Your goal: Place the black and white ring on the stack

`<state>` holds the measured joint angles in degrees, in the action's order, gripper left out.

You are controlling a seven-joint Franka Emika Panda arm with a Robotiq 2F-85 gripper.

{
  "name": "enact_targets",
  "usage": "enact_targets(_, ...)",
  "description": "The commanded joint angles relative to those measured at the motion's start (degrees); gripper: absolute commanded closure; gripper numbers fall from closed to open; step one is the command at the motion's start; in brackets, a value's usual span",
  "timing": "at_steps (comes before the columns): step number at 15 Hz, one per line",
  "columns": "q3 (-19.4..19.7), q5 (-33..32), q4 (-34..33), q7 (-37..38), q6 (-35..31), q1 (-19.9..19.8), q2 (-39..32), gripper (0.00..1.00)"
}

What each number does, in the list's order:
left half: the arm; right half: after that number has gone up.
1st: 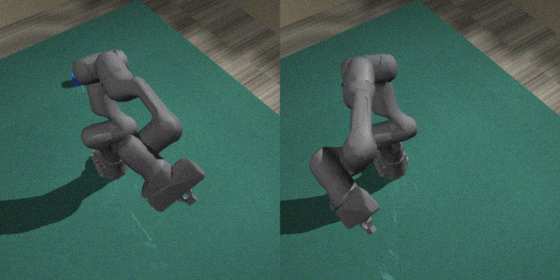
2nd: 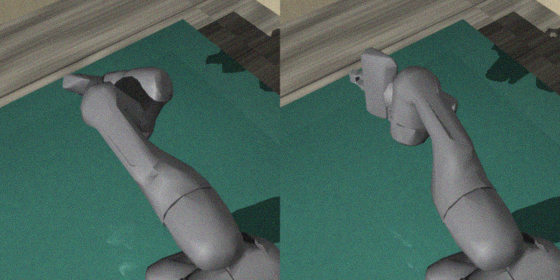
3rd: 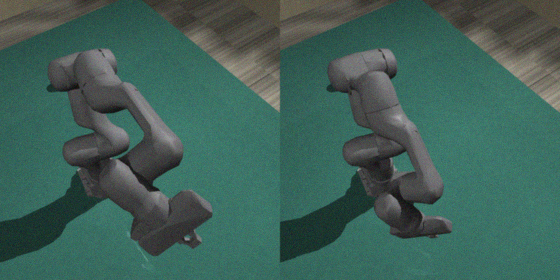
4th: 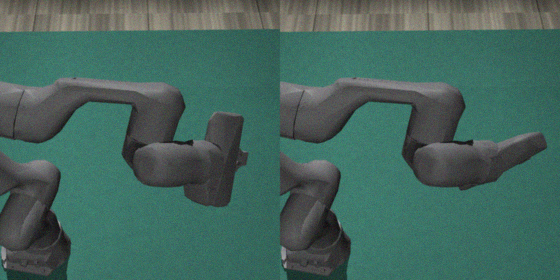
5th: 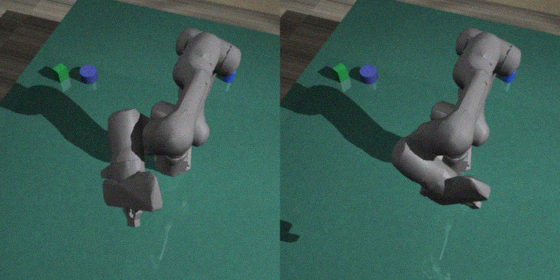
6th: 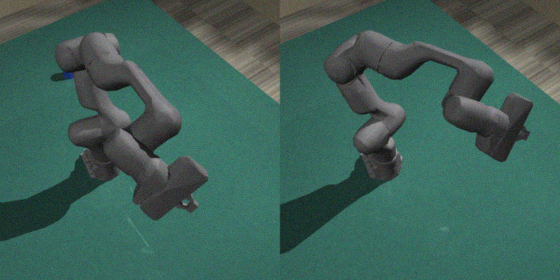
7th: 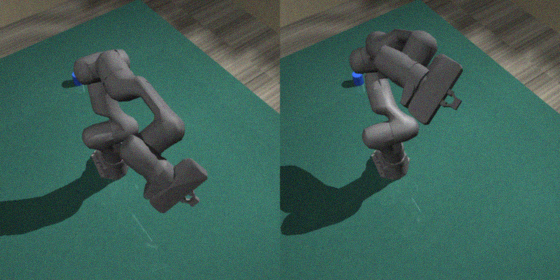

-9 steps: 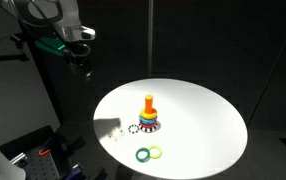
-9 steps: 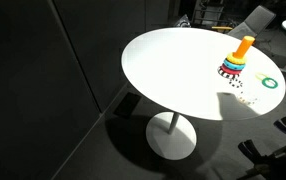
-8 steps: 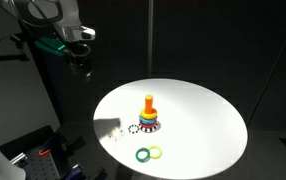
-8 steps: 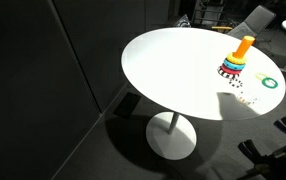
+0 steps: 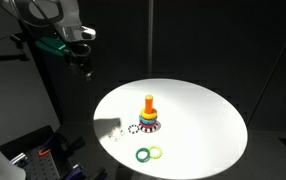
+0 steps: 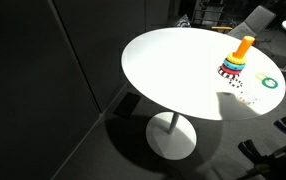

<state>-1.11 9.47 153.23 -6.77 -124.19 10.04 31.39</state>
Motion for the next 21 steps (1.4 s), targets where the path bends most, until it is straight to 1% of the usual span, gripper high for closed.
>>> enact_targets(1,-1.14,-1.78,-2.55,1.3,-0.74,-1.87,-2.64,0.0)
enact_targets(6,-1.43,-5.01,-5.39,2.46,-3.23,-4.37,-8.13,0.0)
enact_targets(13,-0.63,-9.37,-8.06,3.29,-7.09,-7.75,-16.48,0.0)
enact_targets(17,-0.73,-13.24,-7.44,5.66,-10.56,-9.64,-20.13,0.0)
enact_targets(21,-0.5,-15.91,-5.67,8.33,-14.55,-10.68,-22.28,0.0)
